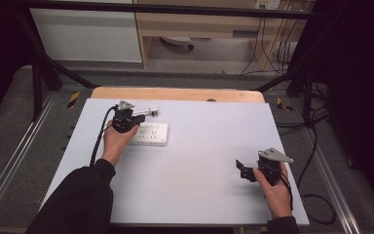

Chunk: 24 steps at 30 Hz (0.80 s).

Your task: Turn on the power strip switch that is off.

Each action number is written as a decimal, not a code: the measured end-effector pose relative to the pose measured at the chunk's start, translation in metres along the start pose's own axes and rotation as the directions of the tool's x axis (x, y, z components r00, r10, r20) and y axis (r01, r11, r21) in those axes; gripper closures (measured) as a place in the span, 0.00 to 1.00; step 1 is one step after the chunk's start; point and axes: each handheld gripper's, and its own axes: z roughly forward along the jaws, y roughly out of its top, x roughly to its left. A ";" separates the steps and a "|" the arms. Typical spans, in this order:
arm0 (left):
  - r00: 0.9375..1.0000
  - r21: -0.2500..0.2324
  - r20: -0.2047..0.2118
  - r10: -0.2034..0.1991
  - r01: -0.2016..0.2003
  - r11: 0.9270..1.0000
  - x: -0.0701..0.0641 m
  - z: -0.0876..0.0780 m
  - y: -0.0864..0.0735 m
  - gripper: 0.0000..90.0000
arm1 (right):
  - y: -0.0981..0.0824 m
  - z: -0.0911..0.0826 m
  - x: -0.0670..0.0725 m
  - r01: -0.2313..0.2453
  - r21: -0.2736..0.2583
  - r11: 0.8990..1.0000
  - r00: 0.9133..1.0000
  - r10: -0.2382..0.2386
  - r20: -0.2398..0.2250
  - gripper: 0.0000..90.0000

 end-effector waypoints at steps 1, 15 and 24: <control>1.000 0.002 0.000 0.000 0.000 1.000 0.000 0.000 0.000 0.98 | 0.000 0.000 0.000 -0.001 0.000 1.000 1.000 0.001 0.000 0.03; 1.000 0.026 -0.015 -0.021 0.021 0.999 0.006 0.004 -0.006 1.00 | 0.000 0.000 0.000 -0.004 0.000 1.000 1.000 0.004 -0.002 0.03; 0.998 0.040 -0.015 -0.057 0.057 0.998 0.012 0.007 -0.011 1.00 | 0.000 0.000 0.000 -0.006 0.001 1.000 1.000 0.006 -0.005 0.03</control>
